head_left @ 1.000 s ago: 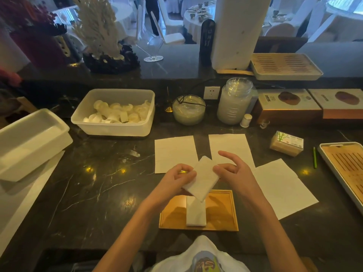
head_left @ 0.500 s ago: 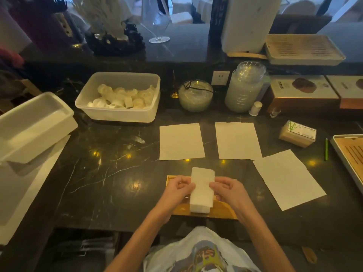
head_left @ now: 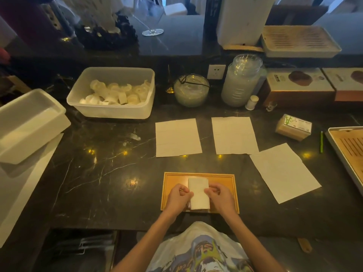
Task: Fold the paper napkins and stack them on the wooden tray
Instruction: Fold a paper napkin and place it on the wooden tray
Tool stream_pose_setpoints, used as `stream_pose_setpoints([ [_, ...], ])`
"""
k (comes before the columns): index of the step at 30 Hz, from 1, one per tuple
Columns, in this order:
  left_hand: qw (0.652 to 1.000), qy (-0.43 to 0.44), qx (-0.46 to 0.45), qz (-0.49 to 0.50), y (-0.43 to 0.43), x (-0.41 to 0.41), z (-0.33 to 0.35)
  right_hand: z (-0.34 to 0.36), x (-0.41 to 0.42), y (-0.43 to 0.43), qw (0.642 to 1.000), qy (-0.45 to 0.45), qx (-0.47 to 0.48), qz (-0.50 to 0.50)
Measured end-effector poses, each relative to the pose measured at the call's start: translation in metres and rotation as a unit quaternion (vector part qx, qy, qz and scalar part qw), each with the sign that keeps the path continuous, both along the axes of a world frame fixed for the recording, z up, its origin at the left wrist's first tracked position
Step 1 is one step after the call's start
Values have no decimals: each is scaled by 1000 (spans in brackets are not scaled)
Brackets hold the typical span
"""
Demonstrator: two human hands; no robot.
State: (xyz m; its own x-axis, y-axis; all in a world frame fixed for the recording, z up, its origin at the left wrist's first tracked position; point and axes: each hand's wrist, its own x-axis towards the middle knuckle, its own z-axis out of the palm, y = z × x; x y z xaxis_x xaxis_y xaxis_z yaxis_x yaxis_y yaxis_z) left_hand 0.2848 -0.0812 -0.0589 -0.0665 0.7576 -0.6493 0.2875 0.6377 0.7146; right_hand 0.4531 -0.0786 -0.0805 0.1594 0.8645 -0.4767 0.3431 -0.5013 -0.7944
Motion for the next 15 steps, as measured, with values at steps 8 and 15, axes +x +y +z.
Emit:
stream_pose_setpoints([
  [8,1000,25,13,7,7,-3,-7,-10,0,2,1000,12,-6,-6],
  [15,1000,-16,-17,-7,-2,-6,-5,9,-1,-8,993,82,-78,20],
])
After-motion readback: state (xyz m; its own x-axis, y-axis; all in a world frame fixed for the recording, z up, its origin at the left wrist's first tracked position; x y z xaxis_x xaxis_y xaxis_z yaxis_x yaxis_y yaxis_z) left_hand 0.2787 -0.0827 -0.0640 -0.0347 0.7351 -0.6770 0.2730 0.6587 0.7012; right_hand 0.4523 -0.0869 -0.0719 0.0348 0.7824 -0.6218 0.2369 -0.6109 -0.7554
